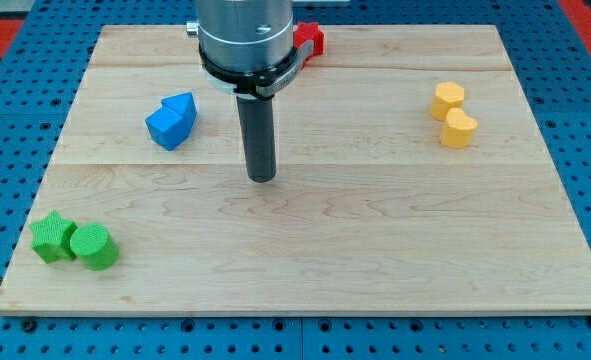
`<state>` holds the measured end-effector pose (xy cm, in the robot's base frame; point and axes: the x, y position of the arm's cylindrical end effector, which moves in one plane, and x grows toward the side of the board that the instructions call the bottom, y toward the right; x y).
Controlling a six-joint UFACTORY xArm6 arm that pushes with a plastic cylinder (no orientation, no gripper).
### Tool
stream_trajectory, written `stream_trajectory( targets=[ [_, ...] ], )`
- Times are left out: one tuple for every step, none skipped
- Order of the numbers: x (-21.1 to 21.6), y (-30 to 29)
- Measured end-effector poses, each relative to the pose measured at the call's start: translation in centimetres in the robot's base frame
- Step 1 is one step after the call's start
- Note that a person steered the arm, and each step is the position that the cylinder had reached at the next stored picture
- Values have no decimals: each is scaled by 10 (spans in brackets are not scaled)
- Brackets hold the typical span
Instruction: Locate your arm at the top right side of the red star
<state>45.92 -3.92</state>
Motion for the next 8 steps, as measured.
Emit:
stream_trajectory(
  targets=[
    [0,2],
    [0,4],
    [-7,4],
    [-25,-7],
    [-58,-2],
    [-120,39],
    [-191,116],
    [-246,124]
  ],
)
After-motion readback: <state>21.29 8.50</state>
